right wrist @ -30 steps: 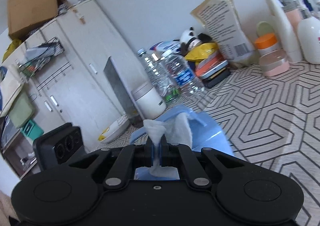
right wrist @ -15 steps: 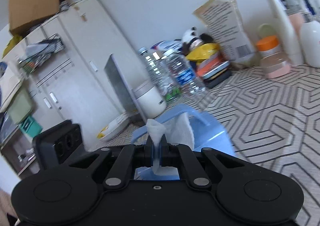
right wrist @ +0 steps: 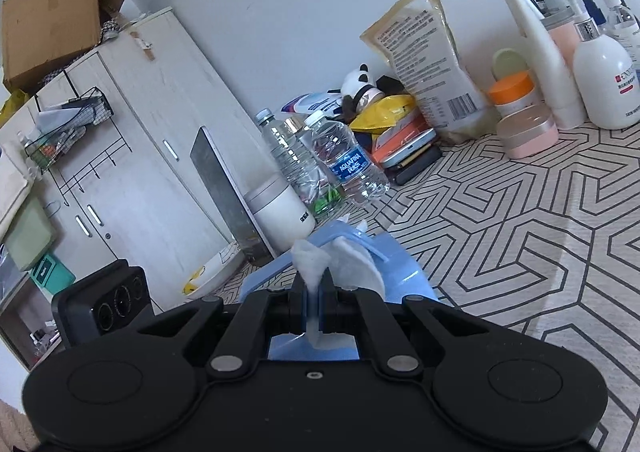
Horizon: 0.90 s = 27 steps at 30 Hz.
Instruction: Clean container
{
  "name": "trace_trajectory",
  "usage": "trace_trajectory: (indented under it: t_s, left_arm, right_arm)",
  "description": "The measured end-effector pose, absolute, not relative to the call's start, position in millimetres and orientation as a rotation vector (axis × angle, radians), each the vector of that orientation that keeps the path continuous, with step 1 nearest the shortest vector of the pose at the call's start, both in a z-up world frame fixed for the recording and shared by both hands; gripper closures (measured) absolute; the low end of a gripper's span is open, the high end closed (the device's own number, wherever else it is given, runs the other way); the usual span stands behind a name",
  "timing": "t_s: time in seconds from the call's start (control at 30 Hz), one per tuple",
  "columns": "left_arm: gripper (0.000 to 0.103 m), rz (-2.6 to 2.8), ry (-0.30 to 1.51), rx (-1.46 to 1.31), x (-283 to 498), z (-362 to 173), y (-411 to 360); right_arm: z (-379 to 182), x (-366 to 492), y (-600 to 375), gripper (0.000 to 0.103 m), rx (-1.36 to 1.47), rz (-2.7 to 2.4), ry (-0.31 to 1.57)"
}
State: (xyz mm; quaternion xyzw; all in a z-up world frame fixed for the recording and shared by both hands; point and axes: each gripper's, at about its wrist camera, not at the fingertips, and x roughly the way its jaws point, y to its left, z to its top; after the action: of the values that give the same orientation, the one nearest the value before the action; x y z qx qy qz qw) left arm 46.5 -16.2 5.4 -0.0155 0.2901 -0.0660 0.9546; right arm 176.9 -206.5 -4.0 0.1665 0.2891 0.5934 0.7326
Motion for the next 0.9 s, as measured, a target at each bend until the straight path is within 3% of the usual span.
trace_trajectory:
  t_s: [0.9]
  left_arm:
    - [0.028, -0.138, 0.586, -0.035, 44.2, 5.5, -16.5]
  right_arm:
    - [-2.1, 172.5, -200.2, 0.099, 0.324, 1.349, 0.614]
